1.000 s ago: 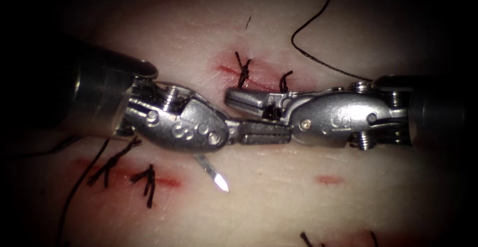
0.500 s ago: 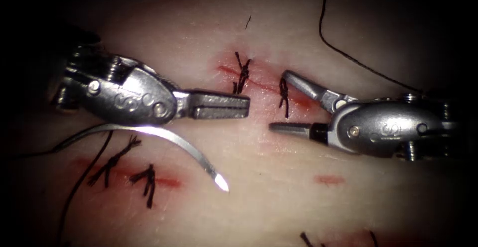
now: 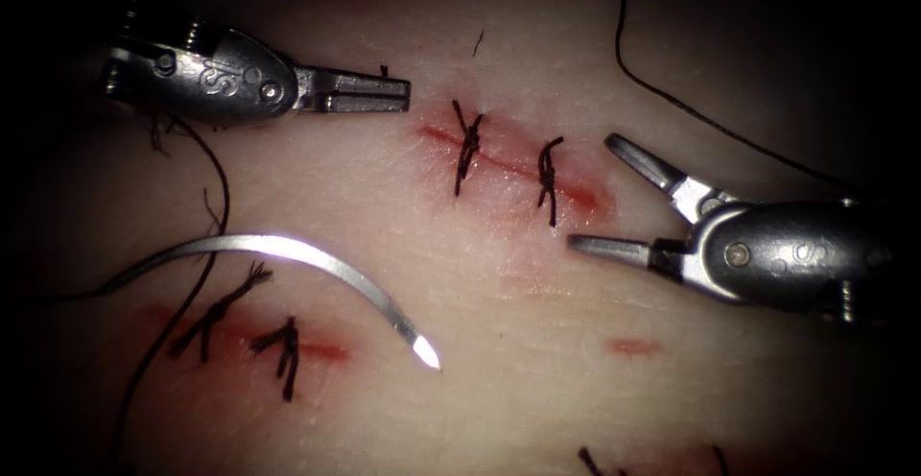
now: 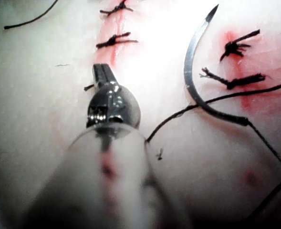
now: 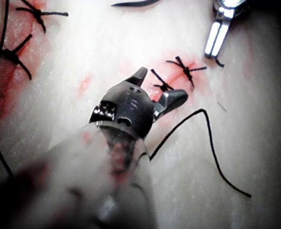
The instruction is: Wound Closure
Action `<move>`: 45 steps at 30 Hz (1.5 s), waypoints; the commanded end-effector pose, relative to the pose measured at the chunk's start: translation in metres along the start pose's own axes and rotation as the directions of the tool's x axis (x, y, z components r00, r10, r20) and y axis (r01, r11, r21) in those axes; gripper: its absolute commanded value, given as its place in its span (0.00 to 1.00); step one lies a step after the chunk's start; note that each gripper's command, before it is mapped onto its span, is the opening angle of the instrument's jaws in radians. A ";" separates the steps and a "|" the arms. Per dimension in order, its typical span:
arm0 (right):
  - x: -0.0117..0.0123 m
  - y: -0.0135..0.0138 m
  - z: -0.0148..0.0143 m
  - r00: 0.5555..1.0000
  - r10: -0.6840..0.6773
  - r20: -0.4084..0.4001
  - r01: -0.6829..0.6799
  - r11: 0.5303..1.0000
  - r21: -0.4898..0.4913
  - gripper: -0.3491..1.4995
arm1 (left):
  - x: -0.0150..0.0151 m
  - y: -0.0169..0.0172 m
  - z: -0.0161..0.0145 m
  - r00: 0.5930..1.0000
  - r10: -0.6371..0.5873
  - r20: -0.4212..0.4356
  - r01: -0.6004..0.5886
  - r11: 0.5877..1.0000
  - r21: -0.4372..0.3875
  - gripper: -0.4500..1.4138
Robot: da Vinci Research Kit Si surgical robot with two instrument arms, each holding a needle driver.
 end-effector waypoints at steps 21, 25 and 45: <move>0.0000 -0.0004 0.0006 0.999 0.037 -0.009 -0.037 0.999 0.004 0.96 | -0.0053 0.0007 -0.0020 0.922 -0.361 0.140 0.351 0.932 0.096 0.89; 0.0000 -0.0005 0.0005 0.999 0.042 -0.010 -0.042 0.999 0.004 0.96 | -0.0046 -0.0002 -0.0029 0.906 -0.395 0.149 0.383 0.918 0.106 0.70; 0.0023 0.0007 -0.0004 0.988 0.149 -0.036 -0.147 0.988 0.046 0.96 | 0.0062 -0.0043 -0.0101 0.823 -0.351 -0.447 0.472 0.860 0.194 0.46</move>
